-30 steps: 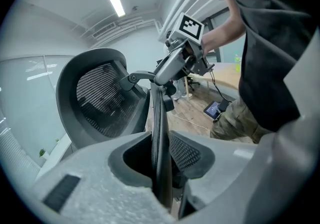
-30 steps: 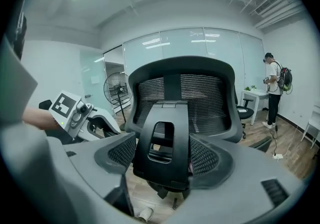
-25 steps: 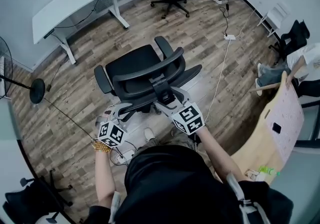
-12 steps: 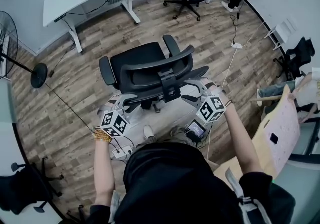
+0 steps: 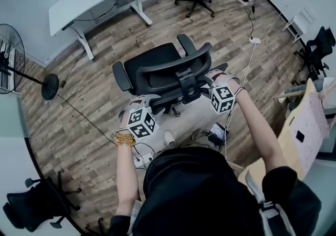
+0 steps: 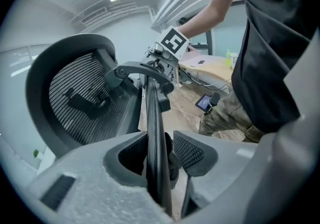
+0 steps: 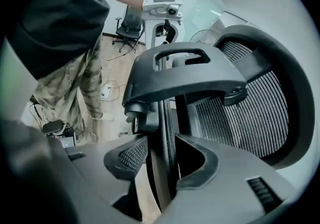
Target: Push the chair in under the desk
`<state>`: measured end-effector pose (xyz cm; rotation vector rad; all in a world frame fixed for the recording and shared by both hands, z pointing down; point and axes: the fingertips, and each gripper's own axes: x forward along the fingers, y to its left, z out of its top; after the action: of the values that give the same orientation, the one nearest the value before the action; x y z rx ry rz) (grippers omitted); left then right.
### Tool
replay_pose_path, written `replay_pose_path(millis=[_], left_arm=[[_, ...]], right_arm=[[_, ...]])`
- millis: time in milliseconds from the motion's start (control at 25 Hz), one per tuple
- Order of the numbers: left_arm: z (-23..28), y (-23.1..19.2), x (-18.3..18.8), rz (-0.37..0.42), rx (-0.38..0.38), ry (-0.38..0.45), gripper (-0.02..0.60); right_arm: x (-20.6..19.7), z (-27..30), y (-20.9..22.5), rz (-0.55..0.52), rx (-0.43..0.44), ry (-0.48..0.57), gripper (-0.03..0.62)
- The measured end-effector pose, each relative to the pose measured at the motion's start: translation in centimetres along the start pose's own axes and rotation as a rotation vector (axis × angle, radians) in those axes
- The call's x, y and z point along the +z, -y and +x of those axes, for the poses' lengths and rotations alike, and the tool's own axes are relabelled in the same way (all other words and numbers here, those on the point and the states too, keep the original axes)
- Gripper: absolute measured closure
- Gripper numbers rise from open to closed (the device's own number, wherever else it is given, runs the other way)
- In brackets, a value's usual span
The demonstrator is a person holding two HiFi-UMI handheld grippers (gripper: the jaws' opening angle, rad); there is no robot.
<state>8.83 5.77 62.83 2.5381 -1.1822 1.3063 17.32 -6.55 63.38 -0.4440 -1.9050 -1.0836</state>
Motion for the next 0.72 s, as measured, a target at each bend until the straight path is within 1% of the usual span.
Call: replay_pose_path(millis=[80,120,200,280,440,560,640,720], left_arm=[[1.0,-0.3,0.4,0.029,0.002,-0.045,0.408],[1.4,-0.5,0.2,0.033,0.001,-0.077,0.429],[1.6,-0.7,-0.7,0.022,-0.014,-0.137,0.435],[1.5,-0.8,-1.4,0.024,-0.027,-0.166,0.435],[1.0,-0.5,-2.7,0.087,-0.026,-0.178,0.439],[0.1,-0.7,-4.0,0.124,-0.032,-0.175,0.44],[-0.4,-1.0,-4.7,0.134,-0.027,-0.175,0.44],[-0.7,-1.2,-5.2,0.141,-0.013,-0.18,0.442]], right_arm=[[0.2,0.3,0.0,-0.017,0.002,-0.027,0.445],[0.4,0.4,0.0,-0.023,0.006,-0.036,0.456],[1.1,0.6,-0.1,-0.026,0.014,-0.04,0.461],[1.7,0.7,-0.2,-0.025,0.019,-0.034,0.463],[3.2,0.7,-1.2,0.016,0.032,0.018,0.468],[4.8,1.1,-1.5,0.057,0.016,0.079,0.471],[5.7,1.3,-1.5,0.074,-0.003,0.106,0.47],[6.3,1.4,-1.6,0.084,-0.012,0.11,0.47]])
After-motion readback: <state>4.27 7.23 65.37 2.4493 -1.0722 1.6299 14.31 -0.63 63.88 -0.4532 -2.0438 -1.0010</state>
